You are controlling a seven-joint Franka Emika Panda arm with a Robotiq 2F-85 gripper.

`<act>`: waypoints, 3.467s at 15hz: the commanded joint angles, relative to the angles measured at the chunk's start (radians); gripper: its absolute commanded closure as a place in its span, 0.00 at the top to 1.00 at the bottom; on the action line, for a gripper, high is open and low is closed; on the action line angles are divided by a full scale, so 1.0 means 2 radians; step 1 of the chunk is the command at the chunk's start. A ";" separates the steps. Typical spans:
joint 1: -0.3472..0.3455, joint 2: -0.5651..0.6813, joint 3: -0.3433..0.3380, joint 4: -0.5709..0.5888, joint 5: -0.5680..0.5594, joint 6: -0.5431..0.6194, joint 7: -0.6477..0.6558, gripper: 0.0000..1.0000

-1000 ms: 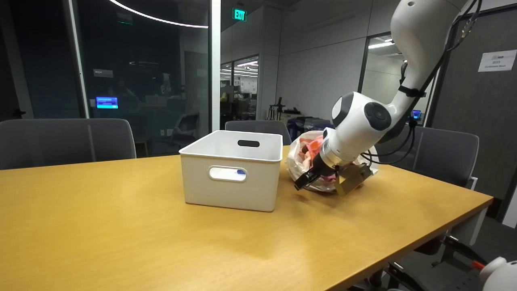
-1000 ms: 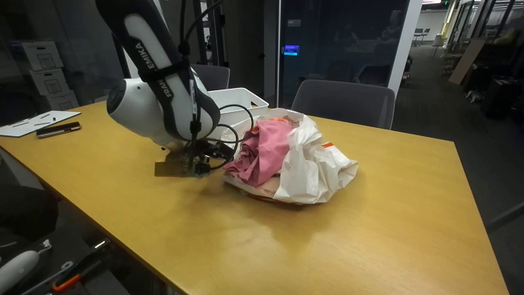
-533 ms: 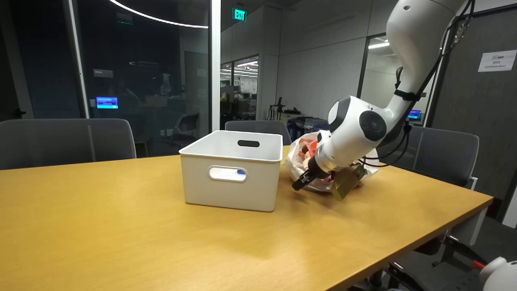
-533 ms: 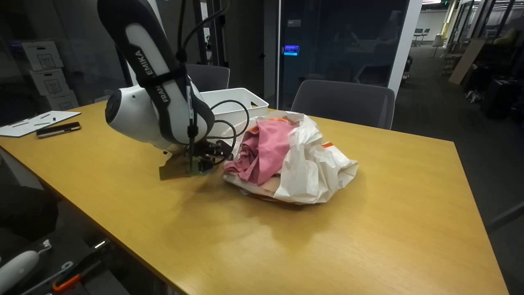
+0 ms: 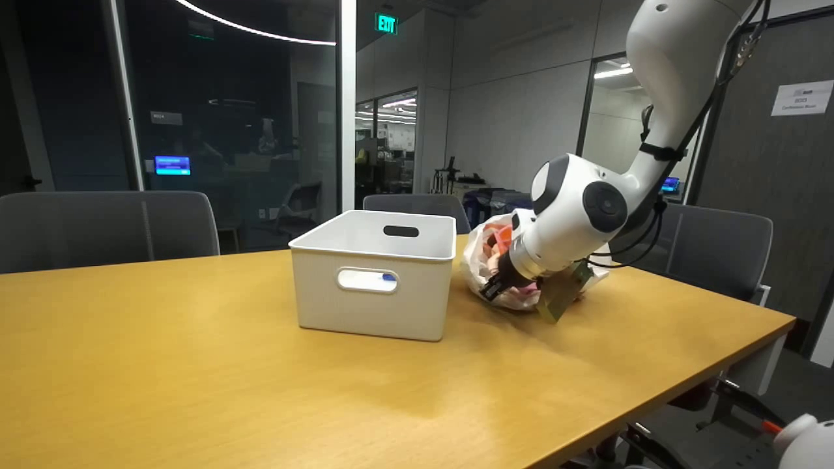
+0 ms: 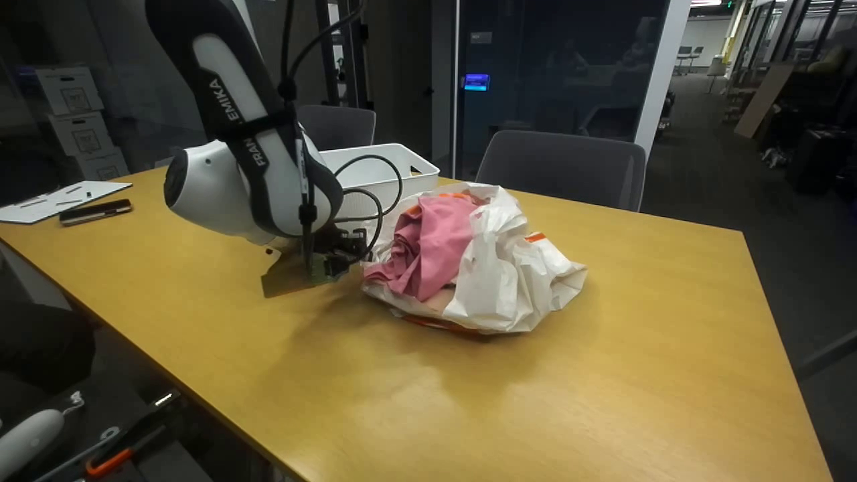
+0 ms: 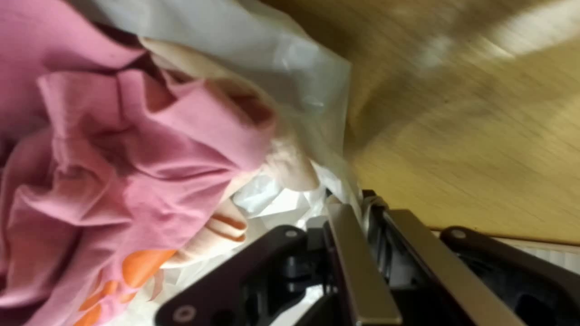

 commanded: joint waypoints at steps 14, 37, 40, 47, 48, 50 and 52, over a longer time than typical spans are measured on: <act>0.031 -0.301 -0.033 -0.153 0.300 0.088 -0.246 0.07; 0.077 -0.345 -0.063 -0.188 0.586 0.116 -0.434 0.44; 0.101 -0.343 -0.085 -0.195 0.714 0.080 -0.471 0.67; 0.237 -0.437 -0.145 -0.177 1.015 -0.083 -0.578 1.00; 0.246 -0.454 -0.144 -0.167 1.043 -0.104 -0.580 1.00; 0.175 -0.488 -0.059 -0.143 1.101 -0.135 -0.594 1.00; 0.142 -0.510 -0.028 -0.119 1.119 -0.160 -0.593 1.00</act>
